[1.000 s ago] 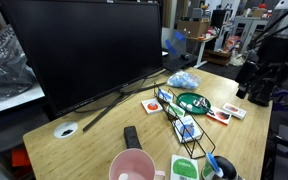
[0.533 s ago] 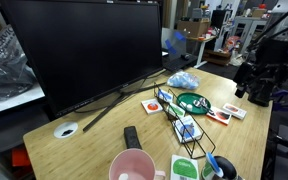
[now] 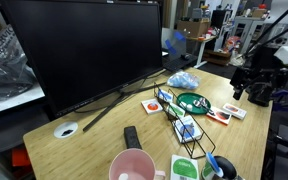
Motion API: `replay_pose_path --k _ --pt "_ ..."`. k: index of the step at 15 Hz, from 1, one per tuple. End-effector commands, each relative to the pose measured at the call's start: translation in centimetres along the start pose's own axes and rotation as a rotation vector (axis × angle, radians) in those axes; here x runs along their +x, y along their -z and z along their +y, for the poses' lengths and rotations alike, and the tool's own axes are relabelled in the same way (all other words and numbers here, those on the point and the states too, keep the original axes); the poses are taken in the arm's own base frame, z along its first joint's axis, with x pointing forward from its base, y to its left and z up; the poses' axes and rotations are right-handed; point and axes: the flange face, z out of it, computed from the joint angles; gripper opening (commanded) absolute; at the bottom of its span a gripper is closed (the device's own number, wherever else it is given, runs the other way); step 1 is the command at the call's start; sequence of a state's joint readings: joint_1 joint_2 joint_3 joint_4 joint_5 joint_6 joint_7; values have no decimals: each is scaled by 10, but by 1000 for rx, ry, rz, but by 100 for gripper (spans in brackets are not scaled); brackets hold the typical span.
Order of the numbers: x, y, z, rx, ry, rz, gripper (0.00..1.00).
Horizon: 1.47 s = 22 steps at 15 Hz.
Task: Put the silver pincers in the pink pot
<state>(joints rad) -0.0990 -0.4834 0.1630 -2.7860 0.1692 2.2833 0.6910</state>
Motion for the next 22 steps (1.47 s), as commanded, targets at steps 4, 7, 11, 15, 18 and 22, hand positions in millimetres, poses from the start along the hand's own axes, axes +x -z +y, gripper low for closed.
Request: replay_pose_path --k 4,7,11,15,18,22 --pt "34 -47 11 -75 -172 67 100" --pt "43 -76 14 -103 -233 93 100" --pt "41 -79 12 -112 -224 69 100" --pt "41 -77 12 -108 -224 73 100" --pt "56 -89 16 -104 -244 42 100" --pt "83 -105 24 -104 -265 9 100"
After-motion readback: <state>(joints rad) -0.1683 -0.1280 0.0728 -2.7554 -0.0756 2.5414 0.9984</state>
